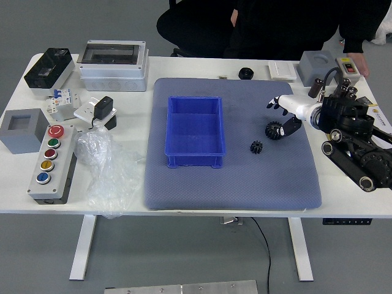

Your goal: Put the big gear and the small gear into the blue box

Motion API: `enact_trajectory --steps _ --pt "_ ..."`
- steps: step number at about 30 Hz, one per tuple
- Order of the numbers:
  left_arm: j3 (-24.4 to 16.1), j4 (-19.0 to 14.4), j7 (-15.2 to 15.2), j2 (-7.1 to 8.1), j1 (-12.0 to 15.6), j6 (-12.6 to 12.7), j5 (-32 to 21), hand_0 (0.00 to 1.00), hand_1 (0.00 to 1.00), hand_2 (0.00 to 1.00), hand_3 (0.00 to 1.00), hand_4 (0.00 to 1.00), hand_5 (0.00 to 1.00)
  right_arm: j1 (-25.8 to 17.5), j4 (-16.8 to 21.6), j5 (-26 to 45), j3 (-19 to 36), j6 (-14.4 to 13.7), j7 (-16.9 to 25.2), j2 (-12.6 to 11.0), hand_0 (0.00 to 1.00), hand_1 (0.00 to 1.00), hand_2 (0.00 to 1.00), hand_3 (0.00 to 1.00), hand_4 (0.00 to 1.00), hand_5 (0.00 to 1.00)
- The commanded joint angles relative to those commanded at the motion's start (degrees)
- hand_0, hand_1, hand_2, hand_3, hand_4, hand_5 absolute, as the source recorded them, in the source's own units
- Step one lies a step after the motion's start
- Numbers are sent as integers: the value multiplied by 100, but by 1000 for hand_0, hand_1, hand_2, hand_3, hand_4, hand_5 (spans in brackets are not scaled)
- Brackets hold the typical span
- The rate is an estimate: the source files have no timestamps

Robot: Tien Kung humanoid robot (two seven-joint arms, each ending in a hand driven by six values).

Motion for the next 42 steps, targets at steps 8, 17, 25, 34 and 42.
enact_trajectory --steps 8,17,25,34,42 --pt "53 1 -4 -7 -13 9 -15 860 830 829 780 594 373 114 -284 233 -214 -65 72 -24 742 717 856 852 676 29" --pt "135 -1 -4 -38 -68 8 -36 860 830 829 781 594 372 191 -518 389 -351 -78 103 13 744 717 862 852 680 25" --pt "200 1 -3 -57 -110 12 -62 860 830 829 780 593 371 265 -686 501 -463 -74 116 72 745 716 863 851 682 24" --pt "227 2 -3 -72 -174 15 -72 860 830 829 781 594 371 337 -815 584 -552 -60 120 122 748 716 861 847 687 21" --pt "258 3 1 -89 -218 15 -87 860 830 829 781 594 371 385 -894 638 -626 -55 122 172 749 715 860 845 689 21"
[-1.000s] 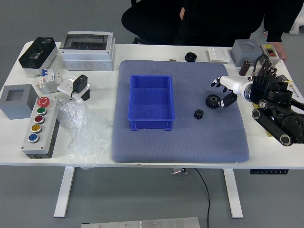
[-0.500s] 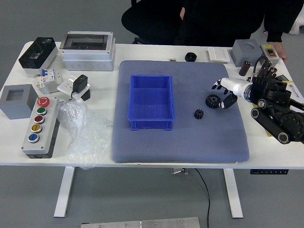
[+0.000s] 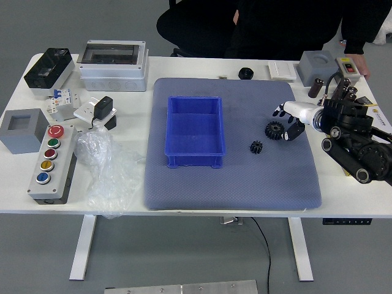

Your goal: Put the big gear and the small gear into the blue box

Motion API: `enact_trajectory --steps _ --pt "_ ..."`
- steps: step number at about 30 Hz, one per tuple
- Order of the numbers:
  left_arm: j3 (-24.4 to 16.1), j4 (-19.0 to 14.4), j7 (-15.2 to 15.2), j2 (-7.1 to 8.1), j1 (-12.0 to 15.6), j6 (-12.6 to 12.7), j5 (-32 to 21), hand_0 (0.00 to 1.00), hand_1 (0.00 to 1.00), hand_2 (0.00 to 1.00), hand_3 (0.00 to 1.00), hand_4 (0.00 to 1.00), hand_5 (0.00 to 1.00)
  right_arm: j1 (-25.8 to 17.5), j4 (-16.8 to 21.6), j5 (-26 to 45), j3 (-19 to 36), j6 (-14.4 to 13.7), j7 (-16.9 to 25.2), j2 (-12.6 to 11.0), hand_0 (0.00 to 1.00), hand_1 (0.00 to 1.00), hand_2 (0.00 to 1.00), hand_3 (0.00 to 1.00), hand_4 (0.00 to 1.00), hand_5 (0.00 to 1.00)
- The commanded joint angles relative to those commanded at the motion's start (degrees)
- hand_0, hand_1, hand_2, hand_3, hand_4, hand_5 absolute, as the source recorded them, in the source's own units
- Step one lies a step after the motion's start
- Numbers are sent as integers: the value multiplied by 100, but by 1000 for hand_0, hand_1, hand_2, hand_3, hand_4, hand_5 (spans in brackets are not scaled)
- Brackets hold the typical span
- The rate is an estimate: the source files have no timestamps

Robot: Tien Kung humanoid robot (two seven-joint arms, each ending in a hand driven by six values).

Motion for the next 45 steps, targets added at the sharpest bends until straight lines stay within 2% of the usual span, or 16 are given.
enact_trajectory --steps 17,45 --pt "82 3 3 -43 -74 3 -39 860 830 829 780 594 373 106 -117 78 -98 0 3 76 749 715 859 842 691 24" --pt "171 5 3 -138 -206 16 -56 860 830 829 779 594 372 50 -213 142 -136 -30 19 139 749 712 855 838 689 26"
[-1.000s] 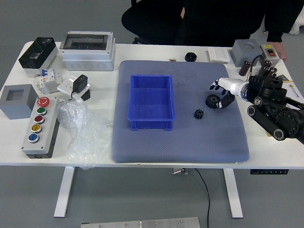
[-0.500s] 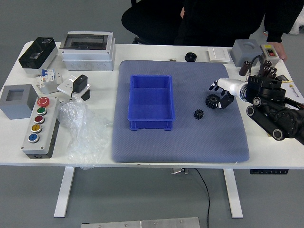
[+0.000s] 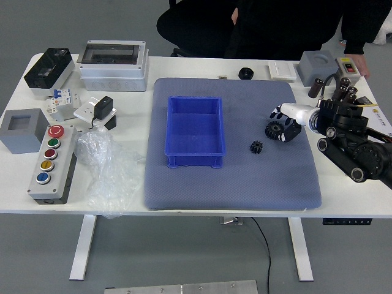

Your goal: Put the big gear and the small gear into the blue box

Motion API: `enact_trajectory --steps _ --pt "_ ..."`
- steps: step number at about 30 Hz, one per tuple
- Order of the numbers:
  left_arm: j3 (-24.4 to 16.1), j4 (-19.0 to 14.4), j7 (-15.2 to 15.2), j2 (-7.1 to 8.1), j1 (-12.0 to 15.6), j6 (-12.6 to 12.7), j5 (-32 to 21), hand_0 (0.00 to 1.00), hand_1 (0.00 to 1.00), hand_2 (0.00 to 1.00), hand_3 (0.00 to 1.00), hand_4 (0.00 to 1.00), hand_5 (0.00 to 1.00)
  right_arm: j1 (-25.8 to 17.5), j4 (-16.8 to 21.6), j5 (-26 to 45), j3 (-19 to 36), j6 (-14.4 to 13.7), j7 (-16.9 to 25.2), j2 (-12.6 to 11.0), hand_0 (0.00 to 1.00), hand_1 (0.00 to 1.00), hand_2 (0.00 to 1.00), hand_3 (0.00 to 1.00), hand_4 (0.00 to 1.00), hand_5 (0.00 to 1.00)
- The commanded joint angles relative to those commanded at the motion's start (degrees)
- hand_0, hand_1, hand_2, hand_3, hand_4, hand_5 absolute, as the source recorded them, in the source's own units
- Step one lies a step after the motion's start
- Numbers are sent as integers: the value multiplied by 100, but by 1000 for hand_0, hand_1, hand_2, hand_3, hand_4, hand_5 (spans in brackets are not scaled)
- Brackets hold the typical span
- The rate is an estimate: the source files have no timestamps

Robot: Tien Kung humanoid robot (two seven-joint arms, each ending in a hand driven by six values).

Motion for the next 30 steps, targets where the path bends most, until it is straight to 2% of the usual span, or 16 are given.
enact_trajectory --steps 18,19,24,25,30 --pt "58 -4 -1 -47 -23 -5 10 861 830 829 779 594 374 -77 -58 -43 40 -102 -18 64 748 708 850 831 686 25" --pt "64 -4 -1 -49 -26 -5 10 861 829 829 778 593 371 -85 -58 -55 41 -115 -25 67 689 669 780 804 678 18" --pt "82 -5 -2 -64 -44 -8 13 861 829 829 778 593 371 -113 -62 -115 53 -171 -48 84 689 669 780 804 678 18" --pt "87 -5 -3 -67 -48 -8 13 860 830 829 779 593 371 -117 -63 -126 63 -183 -51 89 641 639 770 799 663 7" --pt "119 -6 -5 -76 -63 -8 9 860 830 829 779 593 371 -130 -93 -183 91 -220 -66 116 641 639 770 799 663 7"
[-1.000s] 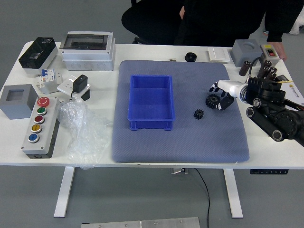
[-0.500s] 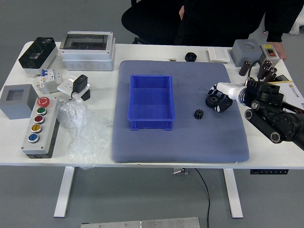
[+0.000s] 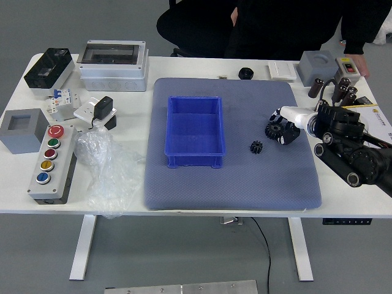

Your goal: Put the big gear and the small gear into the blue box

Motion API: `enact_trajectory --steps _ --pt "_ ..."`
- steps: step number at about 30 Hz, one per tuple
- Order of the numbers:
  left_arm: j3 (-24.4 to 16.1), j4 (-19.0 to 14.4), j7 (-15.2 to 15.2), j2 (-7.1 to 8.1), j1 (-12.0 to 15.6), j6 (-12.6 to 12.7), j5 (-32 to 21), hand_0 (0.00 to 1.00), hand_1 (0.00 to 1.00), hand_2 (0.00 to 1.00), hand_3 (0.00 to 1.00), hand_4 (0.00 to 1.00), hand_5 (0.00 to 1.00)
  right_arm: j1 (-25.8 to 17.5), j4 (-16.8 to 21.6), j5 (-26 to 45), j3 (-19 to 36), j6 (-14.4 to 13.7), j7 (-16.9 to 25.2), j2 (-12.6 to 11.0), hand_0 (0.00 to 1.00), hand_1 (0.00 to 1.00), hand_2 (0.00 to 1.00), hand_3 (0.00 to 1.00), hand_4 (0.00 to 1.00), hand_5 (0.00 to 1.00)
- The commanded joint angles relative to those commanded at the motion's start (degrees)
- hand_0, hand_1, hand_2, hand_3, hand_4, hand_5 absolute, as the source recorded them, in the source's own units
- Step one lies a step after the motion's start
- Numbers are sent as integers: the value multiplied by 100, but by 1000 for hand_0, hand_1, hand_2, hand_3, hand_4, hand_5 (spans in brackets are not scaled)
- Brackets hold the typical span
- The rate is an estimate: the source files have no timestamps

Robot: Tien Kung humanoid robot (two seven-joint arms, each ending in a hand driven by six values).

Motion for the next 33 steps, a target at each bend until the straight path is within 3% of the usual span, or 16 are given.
enact_trajectory --steps 1,16,24,25,30,31,33 --pt "6 0 0 -1 -1 1 -2 860 830 829 779 593 371 2 -11 -2 -2 0 -1 4 594 603 747 782 658 2" --pt "44 -1 4 -17 -13 -2 -13 860 830 829 778 593 371 76 -251 56 -65 -43 -13 158 574 584 739 781 648 2" --pt "44 -1 4 -19 -26 -1 -12 860 830 829 778 594 372 56 -322 9 -29 -211 -32 240 565 579 732 756 635 2" --pt "40 -1 4 -19 -27 -1 -11 860 830 829 778 594 373 51 -326 -11 -23 -252 -36 247 473 487 667 651 611 2" --pt "33 -1 6 -20 -23 -2 -9 860 830 829 778 594 373 28 -341 -111 11 -435 -55 261 473 487 667 651 611 2" --pt "34 -1 7 -21 -21 -2 -10 860 829 829 777 594 374 20 -343 -129 16 -465 -62 263 379 393 525 598 598 2" --pt "30 -1 8 -23 -20 -4 -8 860 829 829 777 594 374 3 -348 -152 18 -509 -72 268 379 393 525 598 598 2"
